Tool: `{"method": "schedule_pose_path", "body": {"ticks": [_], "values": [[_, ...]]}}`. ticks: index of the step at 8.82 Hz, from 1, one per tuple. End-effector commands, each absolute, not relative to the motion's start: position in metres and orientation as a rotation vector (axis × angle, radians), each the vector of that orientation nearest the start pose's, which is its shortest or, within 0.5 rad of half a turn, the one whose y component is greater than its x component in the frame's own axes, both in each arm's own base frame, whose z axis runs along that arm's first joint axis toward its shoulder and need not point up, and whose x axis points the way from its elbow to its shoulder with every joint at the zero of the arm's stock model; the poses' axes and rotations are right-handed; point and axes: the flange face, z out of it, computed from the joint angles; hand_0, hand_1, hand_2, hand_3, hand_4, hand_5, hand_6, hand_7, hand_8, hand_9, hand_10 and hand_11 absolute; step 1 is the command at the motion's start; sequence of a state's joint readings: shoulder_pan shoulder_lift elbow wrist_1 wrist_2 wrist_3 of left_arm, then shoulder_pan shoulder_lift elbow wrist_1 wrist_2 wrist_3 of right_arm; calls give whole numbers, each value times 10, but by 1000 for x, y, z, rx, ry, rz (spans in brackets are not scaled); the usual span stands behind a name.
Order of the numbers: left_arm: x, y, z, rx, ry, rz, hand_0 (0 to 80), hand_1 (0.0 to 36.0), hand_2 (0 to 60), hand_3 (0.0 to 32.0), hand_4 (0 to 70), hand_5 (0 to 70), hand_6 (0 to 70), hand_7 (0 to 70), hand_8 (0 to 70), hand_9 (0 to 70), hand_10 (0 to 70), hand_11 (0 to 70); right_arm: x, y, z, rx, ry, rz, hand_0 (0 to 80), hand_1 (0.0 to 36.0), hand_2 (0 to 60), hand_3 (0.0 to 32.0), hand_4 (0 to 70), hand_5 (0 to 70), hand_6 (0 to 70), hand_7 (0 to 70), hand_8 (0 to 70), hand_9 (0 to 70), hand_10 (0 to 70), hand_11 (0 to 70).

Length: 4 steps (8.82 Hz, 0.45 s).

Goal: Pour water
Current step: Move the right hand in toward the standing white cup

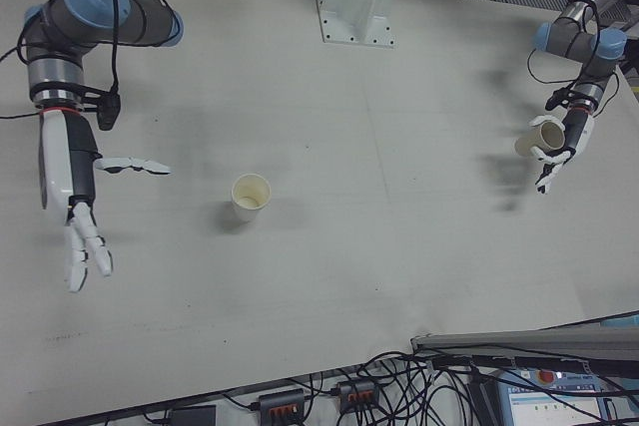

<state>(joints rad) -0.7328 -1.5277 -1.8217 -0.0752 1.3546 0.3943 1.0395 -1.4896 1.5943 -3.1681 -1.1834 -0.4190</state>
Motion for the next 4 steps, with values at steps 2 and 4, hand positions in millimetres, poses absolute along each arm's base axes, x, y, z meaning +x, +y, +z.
{"method": "schedule_pose_path", "body": {"ticks": [2,4], "values": [[259,-441,576,-301,2113,-1449,460,244,600,0,564,517,84,147,29,24,17,31,-177,-512,630,-48,2521,-2265,482,160,106,0,23,55,0,0,0,0,0,0],[263,-439,579,-301,2095,-1453,464,247,600,0,571,521,90,154,32,27,18,32,-187,-479,651,-247,2370,-2216,452,131,126,0,0,30,0,0,0,0,0,0]]}}
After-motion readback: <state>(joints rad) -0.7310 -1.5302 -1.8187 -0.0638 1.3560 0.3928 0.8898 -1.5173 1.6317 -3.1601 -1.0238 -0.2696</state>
